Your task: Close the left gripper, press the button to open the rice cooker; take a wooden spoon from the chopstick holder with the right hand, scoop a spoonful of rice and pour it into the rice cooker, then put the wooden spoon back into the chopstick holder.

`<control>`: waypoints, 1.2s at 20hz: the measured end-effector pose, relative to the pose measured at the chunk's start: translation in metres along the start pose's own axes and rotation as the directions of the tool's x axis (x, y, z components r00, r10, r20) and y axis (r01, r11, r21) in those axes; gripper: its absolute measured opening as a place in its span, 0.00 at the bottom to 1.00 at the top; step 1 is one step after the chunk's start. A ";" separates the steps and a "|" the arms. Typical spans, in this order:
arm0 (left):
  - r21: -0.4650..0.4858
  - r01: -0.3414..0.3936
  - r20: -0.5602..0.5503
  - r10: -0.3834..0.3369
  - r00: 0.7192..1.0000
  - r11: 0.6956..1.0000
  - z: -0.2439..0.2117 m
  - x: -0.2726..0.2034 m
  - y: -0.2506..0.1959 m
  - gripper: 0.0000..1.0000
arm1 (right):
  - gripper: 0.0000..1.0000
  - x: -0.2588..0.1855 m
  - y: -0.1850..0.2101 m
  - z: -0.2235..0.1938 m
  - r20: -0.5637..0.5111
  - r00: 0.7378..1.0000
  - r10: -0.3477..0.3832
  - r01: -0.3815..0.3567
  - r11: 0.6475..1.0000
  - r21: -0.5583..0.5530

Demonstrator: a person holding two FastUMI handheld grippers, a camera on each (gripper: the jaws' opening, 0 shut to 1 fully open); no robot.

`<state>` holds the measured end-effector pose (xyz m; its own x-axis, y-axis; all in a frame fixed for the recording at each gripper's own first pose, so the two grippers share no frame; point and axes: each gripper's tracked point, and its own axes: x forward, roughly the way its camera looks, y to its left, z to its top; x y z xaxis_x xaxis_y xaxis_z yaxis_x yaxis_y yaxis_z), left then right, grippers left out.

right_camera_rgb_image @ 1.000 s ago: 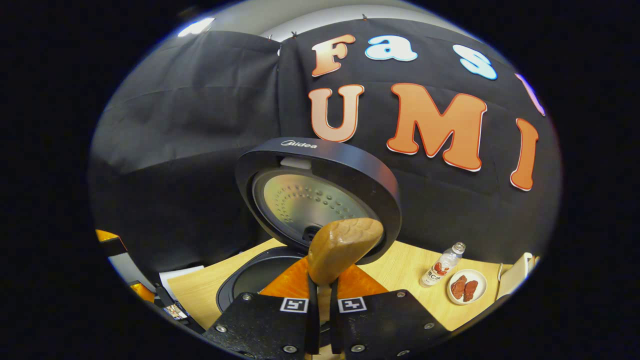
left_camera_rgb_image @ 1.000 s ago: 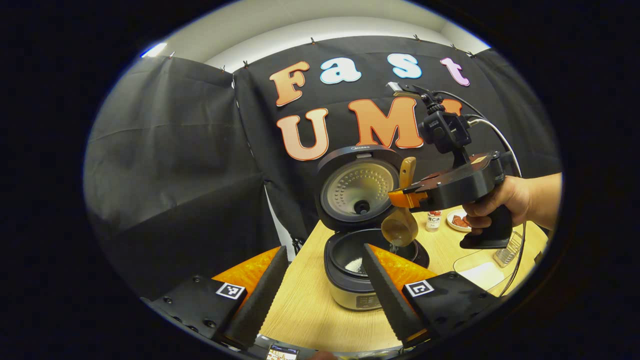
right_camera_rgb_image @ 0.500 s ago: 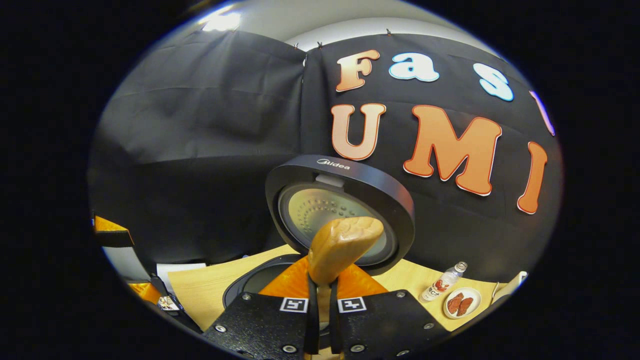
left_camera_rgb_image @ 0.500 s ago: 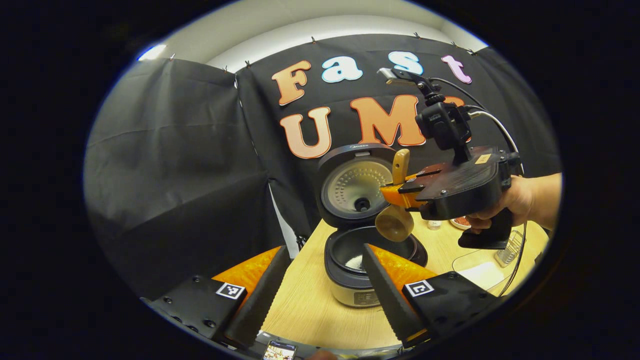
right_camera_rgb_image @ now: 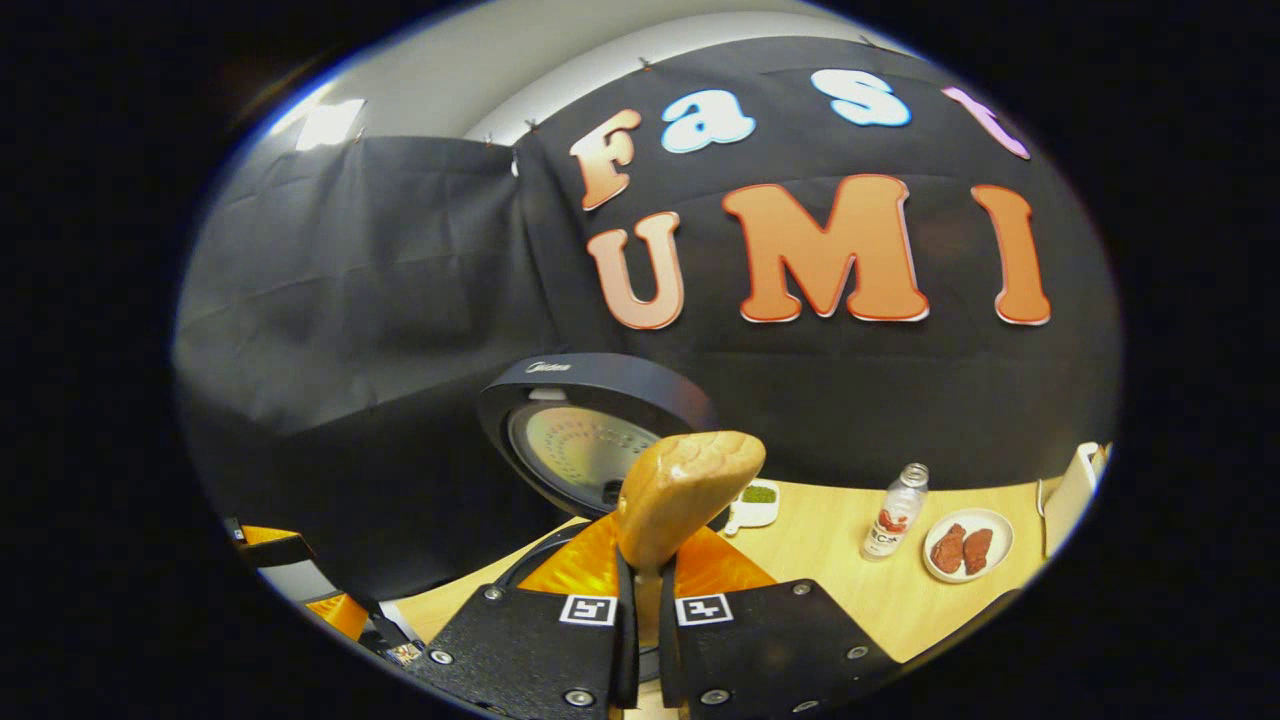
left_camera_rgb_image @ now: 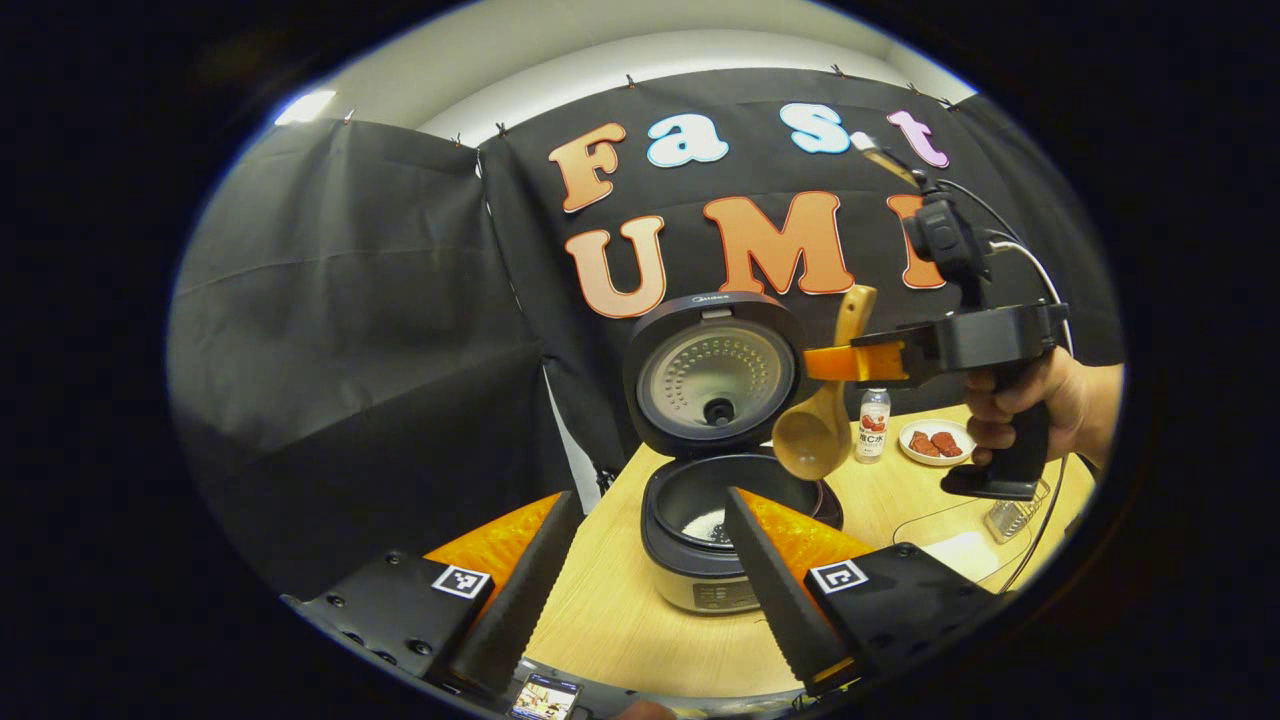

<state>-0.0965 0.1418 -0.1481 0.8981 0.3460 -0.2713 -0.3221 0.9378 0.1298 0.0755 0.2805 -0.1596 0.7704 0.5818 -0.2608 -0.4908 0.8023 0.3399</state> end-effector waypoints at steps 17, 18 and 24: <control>0.010 0.025 0.039 -0.025 0.999 1.000 0.036 0.016 -0.059 1.00 | 0.07 -0.192 -0.269 -0.070 -0.113 0.853 -0.510 0.522 0.824 0.220; 0.010 0.024 0.039 -0.024 0.999 1.000 0.038 0.017 -0.060 1.00 | 0.07 -0.197 -0.277 -0.078 -0.128 0.842 -0.524 0.539 0.812 0.222; -0.001 -0.016 0.046 0.016 0.999 1.000 0.052 0.023 -0.055 1.00 | 0.08 -0.206 -0.308 -0.137 -0.212 0.800 -0.562 0.599 0.766 0.232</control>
<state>-0.0424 0.0968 -0.1116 0.9059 0.3589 -0.2247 -0.3364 0.9323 0.1331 0.0120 -0.0678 -0.3346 0.8056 0.0430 -0.5909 0.1806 0.9321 0.3141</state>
